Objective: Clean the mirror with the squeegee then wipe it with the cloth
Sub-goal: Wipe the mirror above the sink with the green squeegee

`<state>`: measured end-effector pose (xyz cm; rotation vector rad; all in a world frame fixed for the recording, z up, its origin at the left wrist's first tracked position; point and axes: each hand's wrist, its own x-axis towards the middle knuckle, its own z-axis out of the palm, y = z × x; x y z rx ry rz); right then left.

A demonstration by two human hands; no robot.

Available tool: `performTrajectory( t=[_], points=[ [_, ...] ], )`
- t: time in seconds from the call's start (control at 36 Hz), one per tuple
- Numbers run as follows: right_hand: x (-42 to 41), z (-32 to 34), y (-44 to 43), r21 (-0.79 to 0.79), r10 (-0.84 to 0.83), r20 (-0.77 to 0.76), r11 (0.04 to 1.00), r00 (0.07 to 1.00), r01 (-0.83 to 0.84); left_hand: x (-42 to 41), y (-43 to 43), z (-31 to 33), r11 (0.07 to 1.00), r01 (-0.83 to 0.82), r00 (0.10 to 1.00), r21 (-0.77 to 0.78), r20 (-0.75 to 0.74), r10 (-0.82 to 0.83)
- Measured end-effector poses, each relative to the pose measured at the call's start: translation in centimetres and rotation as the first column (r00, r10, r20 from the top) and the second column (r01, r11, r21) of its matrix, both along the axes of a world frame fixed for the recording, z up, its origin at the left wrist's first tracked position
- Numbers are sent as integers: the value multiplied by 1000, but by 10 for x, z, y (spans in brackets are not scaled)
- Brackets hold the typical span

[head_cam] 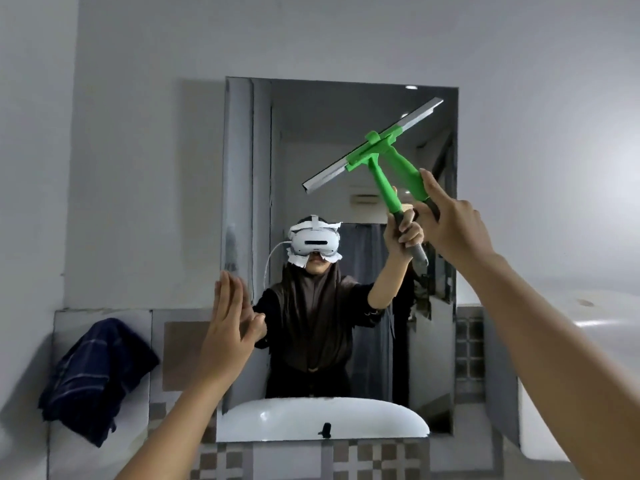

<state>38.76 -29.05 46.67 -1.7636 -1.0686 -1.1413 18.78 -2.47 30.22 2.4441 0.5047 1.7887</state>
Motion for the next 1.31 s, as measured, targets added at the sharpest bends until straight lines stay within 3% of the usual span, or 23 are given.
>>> performTrajectory(
  t=[0.11,0.28,0.89,1.08,1.31],
  points=[
    [-11,-24,9,136,111,-123,986,986,-94,-1,-5,0,998,32,999,-46,7,-32],
    [-40,-55,29,275,186,-275,955,943,-108,0,3,0,998,18,999,-58,-31,-20],
    [-139,-83,106,510,447,-477,842,757,-176,0,7,-5,999,-25,999,23,-45,26],
    [-177,-89,147,450,433,-470,867,769,-213,-6,9,-4,998,46,998,40,-53,-43],
    [-188,-117,158,264,309,-437,942,845,-208,-7,11,-12,998,33,995,57,-93,-27]
  ],
)
